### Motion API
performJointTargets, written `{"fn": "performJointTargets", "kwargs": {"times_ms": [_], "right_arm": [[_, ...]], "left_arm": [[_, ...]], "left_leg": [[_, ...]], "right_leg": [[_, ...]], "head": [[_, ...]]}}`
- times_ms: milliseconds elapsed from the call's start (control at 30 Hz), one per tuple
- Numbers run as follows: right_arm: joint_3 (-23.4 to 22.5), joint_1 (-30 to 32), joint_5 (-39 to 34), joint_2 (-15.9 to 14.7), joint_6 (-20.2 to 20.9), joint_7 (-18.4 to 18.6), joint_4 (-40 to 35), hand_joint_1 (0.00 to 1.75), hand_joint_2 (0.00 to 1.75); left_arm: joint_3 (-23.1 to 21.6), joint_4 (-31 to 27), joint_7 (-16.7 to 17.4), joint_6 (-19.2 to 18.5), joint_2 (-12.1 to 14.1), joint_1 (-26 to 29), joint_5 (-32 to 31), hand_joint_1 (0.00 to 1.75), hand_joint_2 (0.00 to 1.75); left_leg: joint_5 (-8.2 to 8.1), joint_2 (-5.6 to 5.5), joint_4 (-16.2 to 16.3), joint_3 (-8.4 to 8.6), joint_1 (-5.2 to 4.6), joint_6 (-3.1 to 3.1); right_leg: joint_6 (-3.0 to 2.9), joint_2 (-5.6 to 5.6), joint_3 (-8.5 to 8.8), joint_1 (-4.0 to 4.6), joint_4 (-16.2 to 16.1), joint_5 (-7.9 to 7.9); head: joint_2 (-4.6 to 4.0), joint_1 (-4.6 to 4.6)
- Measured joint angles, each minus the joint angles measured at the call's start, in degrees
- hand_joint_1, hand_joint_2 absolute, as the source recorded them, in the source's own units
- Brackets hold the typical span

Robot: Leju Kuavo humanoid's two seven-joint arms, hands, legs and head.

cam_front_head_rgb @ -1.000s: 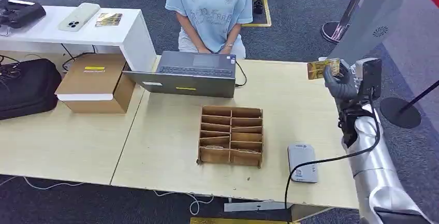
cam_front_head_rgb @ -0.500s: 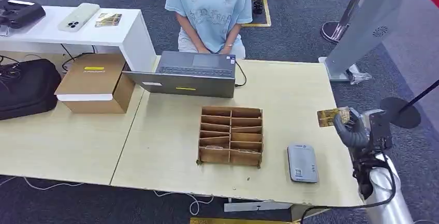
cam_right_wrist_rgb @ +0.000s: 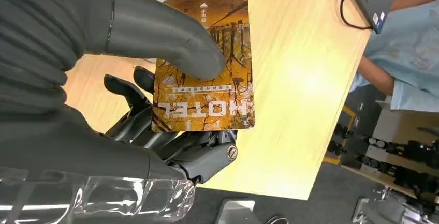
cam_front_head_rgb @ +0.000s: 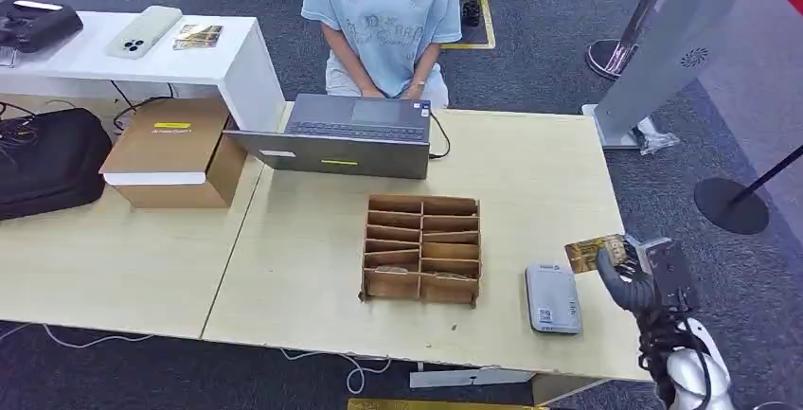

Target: Pass the card to the sensor for recognition and then transmit it.

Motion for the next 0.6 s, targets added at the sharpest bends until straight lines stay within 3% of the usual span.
{"fn": "performJointTargets", "kwargs": {"times_ms": [600], "right_arm": [[0.02, 3.54, 5.86, 5.11, 1.12, 2.91, -1.75, 1.75, 1.75]], "left_arm": [[0.0, 0.0, 0.17, -0.37, -0.02, -0.03, -0.52, 0.0, 0.0]], "left_leg": [[0.0, 0.01, 0.0, 0.01, 0.0, 0.0]], "right_leg": [[0.0, 0.03, 0.0, 0.0, 0.0, 0.0]], "head": [[0.0, -0.02]]}}
